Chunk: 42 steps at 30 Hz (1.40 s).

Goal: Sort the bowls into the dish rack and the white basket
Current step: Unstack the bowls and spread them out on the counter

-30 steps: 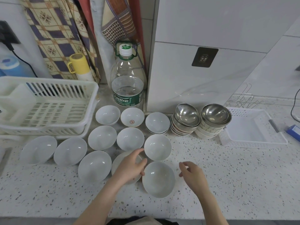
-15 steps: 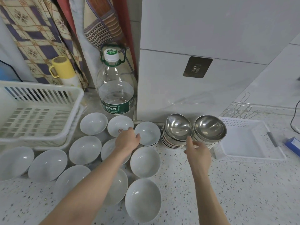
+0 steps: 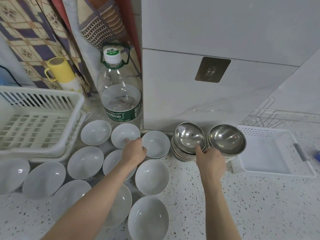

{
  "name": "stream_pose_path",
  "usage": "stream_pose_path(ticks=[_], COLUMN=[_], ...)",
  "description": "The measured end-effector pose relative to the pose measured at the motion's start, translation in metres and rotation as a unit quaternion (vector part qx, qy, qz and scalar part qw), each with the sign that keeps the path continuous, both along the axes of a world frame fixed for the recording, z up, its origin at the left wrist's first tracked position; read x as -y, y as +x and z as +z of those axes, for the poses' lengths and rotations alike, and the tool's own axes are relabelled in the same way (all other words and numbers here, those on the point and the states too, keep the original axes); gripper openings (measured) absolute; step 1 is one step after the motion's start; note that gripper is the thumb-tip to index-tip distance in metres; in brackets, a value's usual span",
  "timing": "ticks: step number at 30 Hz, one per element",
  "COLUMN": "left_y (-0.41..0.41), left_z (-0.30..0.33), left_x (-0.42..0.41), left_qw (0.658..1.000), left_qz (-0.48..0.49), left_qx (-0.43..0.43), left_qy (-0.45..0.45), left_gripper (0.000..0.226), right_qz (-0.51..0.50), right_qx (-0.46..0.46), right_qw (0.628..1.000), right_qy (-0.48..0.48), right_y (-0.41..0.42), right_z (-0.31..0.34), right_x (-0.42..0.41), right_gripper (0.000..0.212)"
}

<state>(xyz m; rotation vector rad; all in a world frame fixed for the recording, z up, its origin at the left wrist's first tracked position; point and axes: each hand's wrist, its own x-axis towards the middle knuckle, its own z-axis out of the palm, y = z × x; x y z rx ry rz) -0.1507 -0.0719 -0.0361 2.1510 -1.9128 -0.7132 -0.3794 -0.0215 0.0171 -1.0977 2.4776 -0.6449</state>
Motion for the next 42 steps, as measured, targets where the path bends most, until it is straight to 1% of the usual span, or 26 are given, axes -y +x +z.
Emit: stream_pose_path(ticks=[3,5,12,16,19,24,26,29,32,34,35,37,39,40,41,42], left_y=[-0.001,-0.002,-0.002,-0.005,-0.005,-0.002,0.000,0.004,0.013,0.020,0.024,0.033,0.041,0.043,0.045,0.046], left_z=[0.000,0.000,0.008,0.016,0.024,0.038,0.046,0.055,0.058,0.059,0.059,0.061,0.061,0.061,0.060,0.058], left_x=[-0.002,-0.003,-0.004,-0.006,-0.007,-0.010,-0.012,-0.017,-0.026,-0.033,-0.037,-0.045,-0.055,-0.059,-0.065,-0.071], left_qw=[1.000,1.000,0.998,0.997,0.997,0.993,0.991,0.987,0.981,0.972,0.967,0.959,0.954,0.948,0.931,0.901], left_qz=[0.001,0.002,-0.001,-0.008,-0.018,-0.034,-0.033,-0.023,-0.010,-0.003,0.004,0.026,0.063,0.095,0.139,0.187], left_qx=[-0.001,-0.008,-0.043,-0.032,-0.017,0.010,0.003,-0.031,-0.057,-0.073,-0.085,-0.119,-0.176,-0.226,-0.295,-0.373], left_qy=[-0.010,-0.021,-0.053,-0.067,-0.077,-0.112,-0.132,-0.154,-0.188,-0.222,-0.239,-0.256,-0.234,-0.203,-0.162,-0.116], left_gripper=[0.021,0.020,0.027,0.023,0.021,0.025,0.026,0.029,0.033,0.034,0.034,0.035,0.036,0.035,0.033,0.032], right_qz=[-0.007,-0.011,-0.017,-0.013,-0.006,0.007,0.007,0.003,0.011,0.014,0.010,0.000,-0.005,-0.012,-0.024,-0.035], right_qx=[0.012,0.031,0.035,0.041,0.041,0.028,0.019,0.016,0.011,0.008,0.014,0.047,0.102,0.140,0.182,0.220], right_qw=[1.000,0.999,0.998,0.997,0.997,0.998,0.997,0.996,0.995,0.992,0.989,0.979,0.967,0.959,0.948,0.939], right_qy=[0.001,-0.006,-0.042,-0.057,-0.059,-0.062,-0.073,-0.084,-0.096,-0.126,-0.149,-0.199,-0.233,-0.247,-0.258,-0.264], right_y=[0.000,0.000,0.002,0.003,0.005,0.006,0.008,0.012,0.015,0.017,0.019,0.021,0.022,0.023,0.024,0.025], right_z=[-0.001,0.000,0.006,0.009,0.012,0.017,0.020,0.026,0.035,0.043,0.048,0.056,0.064,0.066,0.068,0.067], right_x=[0.001,0.002,0.004,0.001,0.001,0.001,0.002,0.006,0.009,0.008,0.007,0.000,-0.011,-0.018,-0.027,-0.036], right_gripper=[0.035,0.032,0.037,0.038,0.034,0.031,0.032,0.034,0.027,0.022,0.022,0.023,0.016,0.014,0.017,0.020])
